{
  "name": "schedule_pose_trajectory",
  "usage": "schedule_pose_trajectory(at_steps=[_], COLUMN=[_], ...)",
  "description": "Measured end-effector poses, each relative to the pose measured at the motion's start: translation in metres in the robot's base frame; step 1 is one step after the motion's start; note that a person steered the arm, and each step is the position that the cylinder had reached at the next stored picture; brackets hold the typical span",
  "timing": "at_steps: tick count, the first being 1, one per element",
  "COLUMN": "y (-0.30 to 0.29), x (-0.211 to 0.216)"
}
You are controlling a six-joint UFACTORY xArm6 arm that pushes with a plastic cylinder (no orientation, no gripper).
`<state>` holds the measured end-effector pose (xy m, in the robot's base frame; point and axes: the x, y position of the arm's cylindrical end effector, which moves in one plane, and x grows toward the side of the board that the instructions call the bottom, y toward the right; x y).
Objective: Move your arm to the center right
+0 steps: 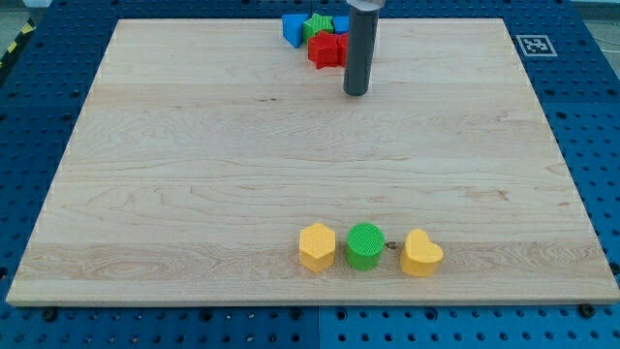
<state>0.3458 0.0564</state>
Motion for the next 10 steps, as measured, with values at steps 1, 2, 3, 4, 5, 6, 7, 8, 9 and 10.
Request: schedule_pose_trajectory(at_steps=[1, 2, 3, 4, 5, 6, 7, 8, 9, 10], y=[0.004, 0.014, 0.036, 0.074, 0.089, 0.089, 0.096, 0.118, 0.131, 0.135], x=[0.017, 0.043, 0.067, 0.087, 0.089, 0.089, 0.089, 0.097, 0.099, 0.099])
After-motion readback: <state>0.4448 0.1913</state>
